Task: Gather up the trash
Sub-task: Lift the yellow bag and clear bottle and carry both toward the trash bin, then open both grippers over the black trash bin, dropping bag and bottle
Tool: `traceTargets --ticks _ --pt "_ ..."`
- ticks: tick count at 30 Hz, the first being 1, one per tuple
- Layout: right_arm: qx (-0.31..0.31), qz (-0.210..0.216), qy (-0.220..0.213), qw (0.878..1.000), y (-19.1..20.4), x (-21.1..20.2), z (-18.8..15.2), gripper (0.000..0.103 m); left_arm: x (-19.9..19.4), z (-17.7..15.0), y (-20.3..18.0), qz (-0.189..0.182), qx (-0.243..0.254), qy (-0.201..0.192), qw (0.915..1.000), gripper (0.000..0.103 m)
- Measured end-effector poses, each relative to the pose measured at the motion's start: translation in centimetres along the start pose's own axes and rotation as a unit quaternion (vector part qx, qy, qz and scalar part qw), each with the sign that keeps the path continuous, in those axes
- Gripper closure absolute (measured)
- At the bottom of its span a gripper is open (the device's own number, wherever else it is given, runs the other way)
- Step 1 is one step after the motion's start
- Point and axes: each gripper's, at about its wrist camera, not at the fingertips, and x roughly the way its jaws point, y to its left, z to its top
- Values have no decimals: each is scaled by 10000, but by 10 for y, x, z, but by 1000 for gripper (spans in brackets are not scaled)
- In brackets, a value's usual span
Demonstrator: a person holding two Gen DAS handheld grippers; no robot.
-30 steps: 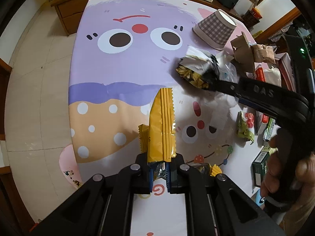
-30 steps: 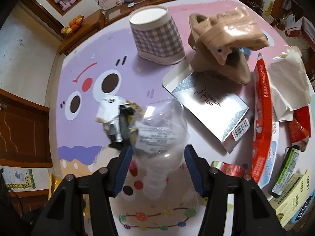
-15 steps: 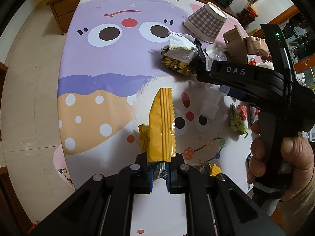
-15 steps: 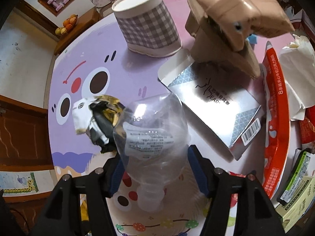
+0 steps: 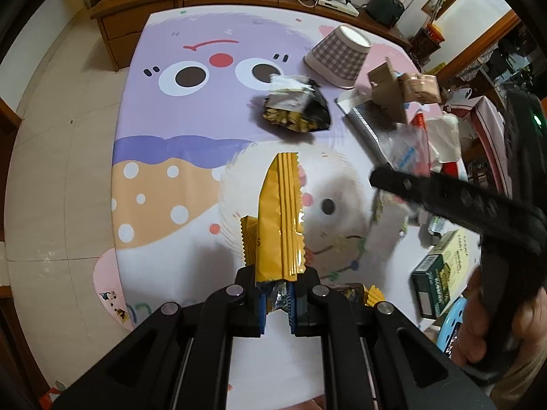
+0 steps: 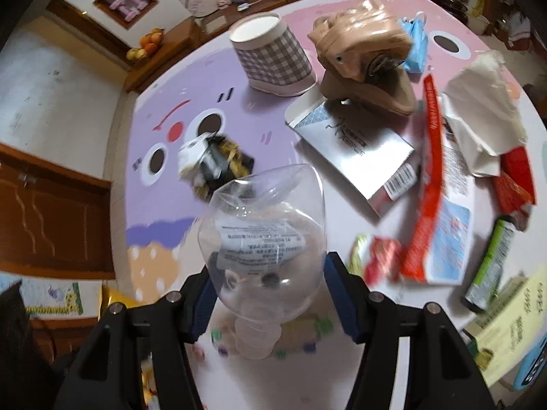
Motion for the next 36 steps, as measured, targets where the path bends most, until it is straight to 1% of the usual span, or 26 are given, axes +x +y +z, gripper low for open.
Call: traceTargets --ticks 2,5,10,12,14,16,21,26,30,32,36 --pt "-118 75 4 9999 -3 -13 -10 43 -7 -9 -10 22 -17 -72 10000 96" --pt "-336 298 55 9990 -11 -36 -30 43 -17 -29 -34 53 -44 -195 9998 96" --pt "-793 607 111 9949 -40 -80 -73 43 -29 -71 -77 100 -207 -418 9989 96" --pt "-979 669 115 9929 -53 -95 -89 43 -32 -91 -96 94 -350 -503 9981 96" --pt "-1224 725 91 9898 -73 -116 -112 43 -34 -112 -114 75 -504 -565 9971 96" --pt "-1394 740 79 9874 -84 -130 -125 43 -34 -136 -135 68 -636 -616 9960 96" --pt "-1760 730 111 9816 -124 -157 -166 43 -28 -186 -176 131 -728 -579 9956 96" --pt "-1865 682 296 9796 -164 -159 -200 43 -14 -229 -208 187 -776 -361 9962 96" --pt "-1832 611 383 9804 -189 -150 -224 43 3 -255 -223 286 -643 -171 9974 96" --pt "-1755 583 416 9819 -199 -143 -232 43 15 -264 -227 312 -586 -72 9978 96" --pt "-1390 539 615 9869 -224 -112 -248 43 45 -278 -226 376 -567 64 9977 95"
